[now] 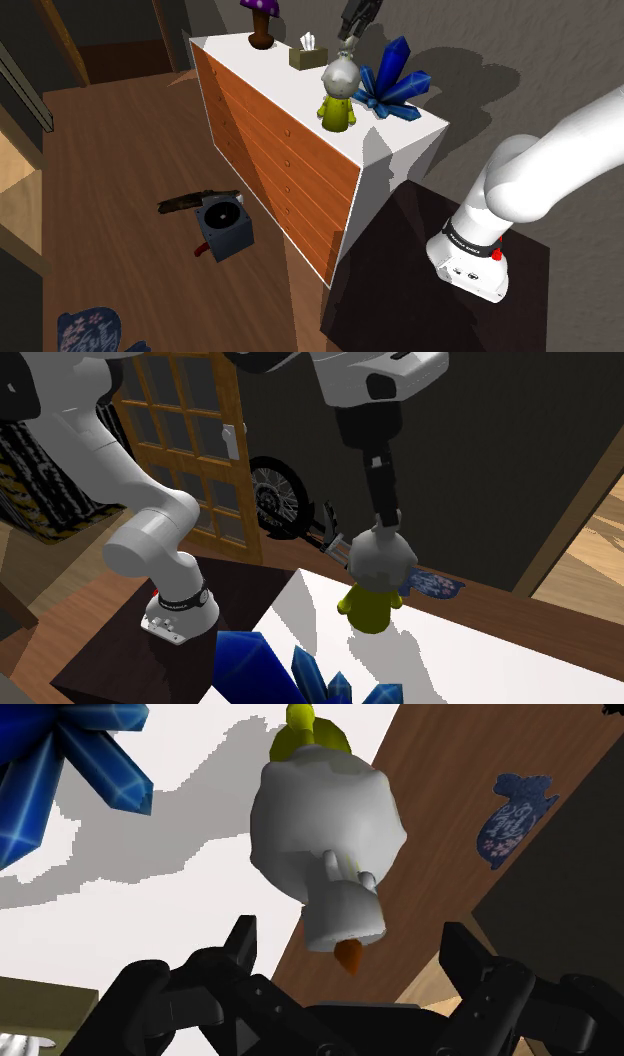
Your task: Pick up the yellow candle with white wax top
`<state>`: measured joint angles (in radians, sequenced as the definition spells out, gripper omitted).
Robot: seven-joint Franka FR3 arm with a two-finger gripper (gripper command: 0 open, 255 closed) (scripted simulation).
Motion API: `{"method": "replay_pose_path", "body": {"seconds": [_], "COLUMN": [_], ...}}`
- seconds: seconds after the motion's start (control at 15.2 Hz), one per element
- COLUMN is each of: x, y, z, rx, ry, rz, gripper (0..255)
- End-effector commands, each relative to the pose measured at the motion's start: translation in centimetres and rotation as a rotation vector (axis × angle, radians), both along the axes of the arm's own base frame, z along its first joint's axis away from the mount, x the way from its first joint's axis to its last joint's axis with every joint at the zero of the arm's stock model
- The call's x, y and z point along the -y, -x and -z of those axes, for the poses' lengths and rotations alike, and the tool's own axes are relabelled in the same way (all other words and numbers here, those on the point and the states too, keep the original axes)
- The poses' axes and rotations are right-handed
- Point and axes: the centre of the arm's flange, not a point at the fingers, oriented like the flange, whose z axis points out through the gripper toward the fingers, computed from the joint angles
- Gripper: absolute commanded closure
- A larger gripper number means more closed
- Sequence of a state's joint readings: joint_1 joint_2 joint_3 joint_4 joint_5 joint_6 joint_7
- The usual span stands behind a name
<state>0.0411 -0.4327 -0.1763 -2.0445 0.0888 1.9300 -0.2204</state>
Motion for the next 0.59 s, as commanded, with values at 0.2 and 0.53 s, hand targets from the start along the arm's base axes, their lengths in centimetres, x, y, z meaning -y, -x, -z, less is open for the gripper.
{"method": "replay_pose_path", "body": {"seconds": [0.2, 0.53], "x": [0.0, 0.0], "y": [-0.1, -0.1], "z": [2.5, 2.4], "rx": [0.001, 0.001], "ry": [0.0, 0.0], "rz": [0.0, 0.0], "gripper": [0, 255]}}
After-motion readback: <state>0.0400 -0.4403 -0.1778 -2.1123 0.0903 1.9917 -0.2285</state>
